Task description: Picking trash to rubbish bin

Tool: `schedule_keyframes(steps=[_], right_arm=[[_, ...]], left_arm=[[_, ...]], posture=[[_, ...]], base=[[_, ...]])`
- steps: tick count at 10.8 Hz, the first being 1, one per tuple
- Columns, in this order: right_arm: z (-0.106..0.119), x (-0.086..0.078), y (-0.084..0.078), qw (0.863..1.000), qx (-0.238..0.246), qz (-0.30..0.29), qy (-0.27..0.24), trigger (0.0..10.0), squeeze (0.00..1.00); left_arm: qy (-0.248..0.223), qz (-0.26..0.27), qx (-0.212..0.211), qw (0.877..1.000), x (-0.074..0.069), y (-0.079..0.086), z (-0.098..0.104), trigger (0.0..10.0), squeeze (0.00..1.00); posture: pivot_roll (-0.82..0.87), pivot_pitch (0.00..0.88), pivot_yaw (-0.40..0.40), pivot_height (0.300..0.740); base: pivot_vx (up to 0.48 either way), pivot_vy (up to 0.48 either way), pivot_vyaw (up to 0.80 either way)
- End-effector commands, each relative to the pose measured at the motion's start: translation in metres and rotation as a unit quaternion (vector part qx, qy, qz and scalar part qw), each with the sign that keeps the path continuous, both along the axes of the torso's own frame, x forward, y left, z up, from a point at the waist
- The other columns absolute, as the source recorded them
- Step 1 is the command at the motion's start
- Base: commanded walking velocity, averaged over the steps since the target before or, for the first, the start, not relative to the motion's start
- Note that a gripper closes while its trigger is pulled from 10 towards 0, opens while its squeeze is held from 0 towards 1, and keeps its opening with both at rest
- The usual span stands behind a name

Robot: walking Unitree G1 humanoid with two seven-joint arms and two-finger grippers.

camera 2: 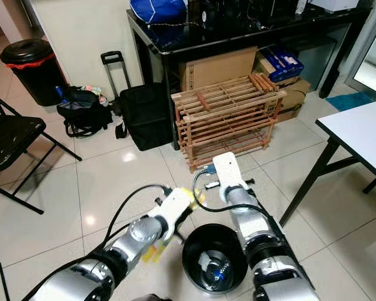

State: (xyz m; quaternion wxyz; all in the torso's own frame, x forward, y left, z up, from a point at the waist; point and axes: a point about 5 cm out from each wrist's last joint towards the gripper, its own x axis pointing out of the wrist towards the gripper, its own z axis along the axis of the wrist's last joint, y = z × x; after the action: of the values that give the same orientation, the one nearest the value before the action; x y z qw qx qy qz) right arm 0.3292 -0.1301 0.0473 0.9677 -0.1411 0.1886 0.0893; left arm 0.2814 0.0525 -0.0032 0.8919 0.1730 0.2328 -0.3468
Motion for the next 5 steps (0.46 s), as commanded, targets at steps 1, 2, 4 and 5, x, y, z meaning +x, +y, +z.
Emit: schedule_keyframes(steps=[1,2,4,5], right_arm=[[-0.002,0.002,-0.004,1.0,-0.006,-0.005,0.014,10.0,0.0],[-0.005,0.002,-0.008,1.0,-0.018,-0.003,0.025,10.0,0.0],[-0.01,0.003,-0.026,0.998,-0.039,-0.012,0.046,10.0,0.0],[-0.014,0.001,-0.04,0.997,-0.05,-0.025,0.06,10.0,0.0]], left_arm=[[-0.005,-0.008,0.011,1.0,-0.002,0.001,-0.002,10.0,0.0],[-0.01,-0.018,0.015,1.0,-0.004,-0.001,-0.002,10.0,0.0],[-0.015,-0.021,0.015,1.0,-0.004,-0.004,-0.002,10.0,0.0],[-0.017,-0.02,0.014,1.0,-0.003,-0.005,-0.001,10.0,0.0]], posture=[[-0.05,0.015,0.065,0.74],[-0.05,0.011,0.06,0.74],[-0.05,0.007,0.054,0.74],[-0.04,0.004,0.046,0.74]], base=[[0.0,0.0,0.0],[0.0,0.0,0.0],[0.0,0.0,0.0],[0.0,0.0,0.0]])
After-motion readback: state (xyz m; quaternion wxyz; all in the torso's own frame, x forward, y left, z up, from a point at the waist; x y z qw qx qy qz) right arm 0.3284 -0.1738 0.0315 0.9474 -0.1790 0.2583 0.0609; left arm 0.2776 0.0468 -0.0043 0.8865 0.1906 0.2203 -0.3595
